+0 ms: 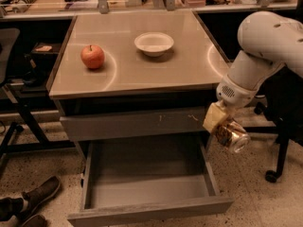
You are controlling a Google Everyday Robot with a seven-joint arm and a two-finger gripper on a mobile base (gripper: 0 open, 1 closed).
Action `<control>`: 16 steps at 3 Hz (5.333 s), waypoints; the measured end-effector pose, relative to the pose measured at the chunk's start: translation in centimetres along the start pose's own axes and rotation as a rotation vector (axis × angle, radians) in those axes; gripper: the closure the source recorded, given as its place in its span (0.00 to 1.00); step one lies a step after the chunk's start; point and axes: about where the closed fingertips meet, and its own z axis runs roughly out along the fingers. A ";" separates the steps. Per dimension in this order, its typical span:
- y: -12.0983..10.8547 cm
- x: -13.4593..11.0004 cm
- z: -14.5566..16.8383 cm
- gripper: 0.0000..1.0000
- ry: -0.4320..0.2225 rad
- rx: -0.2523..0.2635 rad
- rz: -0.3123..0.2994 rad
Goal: Place orange can into middle drawer
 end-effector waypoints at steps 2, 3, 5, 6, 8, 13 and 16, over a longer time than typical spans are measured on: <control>0.8 1.3 3.3 1.00 0.048 -0.050 0.022; 1.8 1.2 8.5 1.00 0.074 -0.119 0.049; 1.7 -0.3 12.6 1.00 0.079 -0.185 0.076; 2.1 -0.6 15.1 1.00 0.042 -0.216 0.129; 1.0 -3.8 20.3 1.00 -0.090 -0.265 0.278; 0.4 -5.9 26.4 1.00 -0.215 -0.304 0.437; 1.9 -8.7 33.7 1.00 -0.283 -0.315 0.566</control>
Offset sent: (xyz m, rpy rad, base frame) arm -0.0303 0.0155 -0.0566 0.0361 0.1290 -0.0204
